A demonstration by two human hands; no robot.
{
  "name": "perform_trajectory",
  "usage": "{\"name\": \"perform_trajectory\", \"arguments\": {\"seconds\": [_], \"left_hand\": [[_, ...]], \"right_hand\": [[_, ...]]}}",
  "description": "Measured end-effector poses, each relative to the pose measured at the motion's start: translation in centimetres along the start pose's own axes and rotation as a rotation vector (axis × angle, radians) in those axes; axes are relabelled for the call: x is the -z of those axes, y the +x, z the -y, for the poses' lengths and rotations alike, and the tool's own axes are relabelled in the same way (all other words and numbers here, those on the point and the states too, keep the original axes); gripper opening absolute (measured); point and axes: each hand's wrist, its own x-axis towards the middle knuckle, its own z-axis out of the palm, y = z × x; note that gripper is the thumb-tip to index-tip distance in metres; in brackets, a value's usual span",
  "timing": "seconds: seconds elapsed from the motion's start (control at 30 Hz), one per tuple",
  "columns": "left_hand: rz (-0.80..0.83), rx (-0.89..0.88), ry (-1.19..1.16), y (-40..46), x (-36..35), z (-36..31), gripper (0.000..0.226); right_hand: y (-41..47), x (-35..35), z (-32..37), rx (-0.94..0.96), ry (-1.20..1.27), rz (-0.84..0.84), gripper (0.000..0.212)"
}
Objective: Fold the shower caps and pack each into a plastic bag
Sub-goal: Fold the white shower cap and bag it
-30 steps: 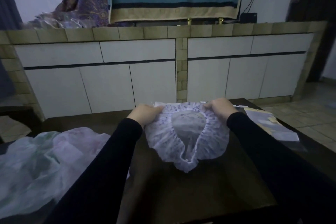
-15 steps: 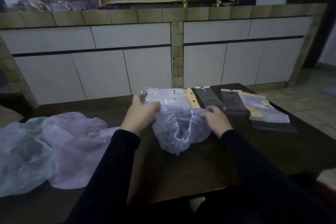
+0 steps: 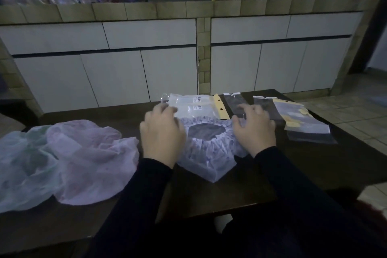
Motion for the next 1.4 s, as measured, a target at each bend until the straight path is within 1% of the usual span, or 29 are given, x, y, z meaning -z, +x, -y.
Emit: {"name": "perform_trajectory", "arguments": {"seconds": [0.03, 0.07, 0.1, 0.17, 0.23, 0.27, 0.33, 0.4, 0.47, 0.57, 0.63, 0.7, 0.77, 0.83, 0.9, 0.93, 1.03, 1.13, 1.17, 1.2, 1.23, 1.3, 1.33, 1.37, 1.4], "left_hand": [[0.012, -0.054, -0.023, -0.6, 0.0, -1.3, 0.037], [0.077, -0.080, -0.048, -1.5, -0.5, -2.3, 0.043], [0.176, -0.083, -0.050, -2.3, -1.4, -2.9, 0.054], [0.412, -0.068, 0.023, -3.7, -3.5, -2.7, 0.074], [0.618, -0.037, 0.075, -4.2, -4.8, -1.0, 0.084], [0.670, -0.033, 0.077, -4.2, -5.1, 0.1, 0.089], [0.711, -0.076, 0.107, -4.2, -5.0, 1.9, 0.100], [0.733, -0.137, 0.154, -4.1, -4.7, 3.1, 0.108], [0.769, -0.175, 0.148, -3.9, -4.1, 3.8, 0.114], [0.814, -0.189, 0.074, -3.3, -3.1, 4.3, 0.115], [0.802, -0.188, 0.049, -3.2, -2.7, 4.0, 0.111], [0.749, -0.207, 0.040, -3.3, -2.3, 3.2, 0.102], [0.654, -0.233, 0.044, -3.3, -2.0, 2.2, 0.091], [0.616, -0.233, 0.074, -3.5, -2.0, 1.8, 0.090], [0.687, -0.233, 0.118, -4.0, -2.6, 2.0, 0.099], [0.736, -0.240, 0.139, -4.4, -3.0, 2.2, 0.102], [0.818, -0.248, 0.116, -4.6, -3.3, 3.0, 0.103], [0.851, -0.240, 0.073, -3.3, -2.1, 2.9, 0.103], [0.809, -0.249, 0.083, -2.8, -1.8, 2.7, 0.096], [0.723, -0.264, 0.090, -2.3, -1.7, 2.3, 0.085], [0.603, -0.280, 0.086, -1.8, -1.8, 1.9, 0.072], [0.377, -0.300, 0.051, -0.4, -2.3, 0.9, 0.047], [0.307, -0.303, 0.042, 0.4, -2.8, 0.5, 0.040], [0.279, -0.300, 0.041, 1.1, -3.4, 0.2, 0.037], [0.287, -0.292, 0.046, 1.7, -4.2, 0.0, 0.037]], "right_hand": [[-0.3, -0.1, 0.5, 0.036, 0.026, 0.046, 0.036], [-0.5, -0.4, 0.8, 0.070, 0.038, 0.118, 0.034], [-0.7, -0.7, 1.0, 0.108, 0.015, 0.203, 0.033], [-1.0, -1.8, 0.6, 0.184, -0.067, 0.348, 0.037], [-1.0, -2.9, -0.5, 0.197, -0.160, 0.494, 0.046], [-1.1, -3.3, -1.2, 0.206, -0.224, 0.568, 0.050], [-1.0, -3.4, -2.4, 0.254, -0.361, 0.677, 0.051], [-0.7, -2.6, -3.0, 0.328, -0.479, 0.749, 0.051], [-0.2, -1.8, -3.5, 0.343, -0.502, 0.796, 0.053], [0.1, -1.4, -3.9, 0.313, -0.462, 0.805, 0.053], [0.0, -1.4, -3.8, 0.276, -0.415, 0.779, 0.055], [0.1, -1.1, -3.2, 0.232, -0.364, 0.745, 0.056], [0.0, -0.7, -2.2, 0.242, -0.345, 0.683, 0.054], [-0.5, -0.3, -0.9, 0.286, -0.262, 0.594, 0.051], [-1.6, -0.4, -0.1, 0.304, -0.153, 0.560, 0.049], [-2.2, -0.7, 0.0, 0.327, -0.156, 0.579, 0.051], [-3.5, -1.6, -1.0, 0.355, -0.279, 0.697, 0.063], [-2.7, -1.0, -1.2, 0.314, -0.318, 0.730, 0.074], [-2.2, -0.7, -0.8, 0.325, -0.344, 0.729, 0.076], [-1.7, -0.4, -0.2, 0.345, -0.363, 0.714, 0.077], [-1.1, -0.2, 0.4, 0.367, -0.368, 0.681, 0.075], [0.2, -0.3, 1.8, 0.409, -0.333, 0.563, 0.062], [0.8, -0.5, 2.4, 0.425, -0.294, 0.501, 0.055], [1.3, -1.0, 2.8, 0.434, -0.249, 0.464, 0.052], [1.8, -1.6, 2.9, 0.441, -0.215, 0.463, 0.051]]}}
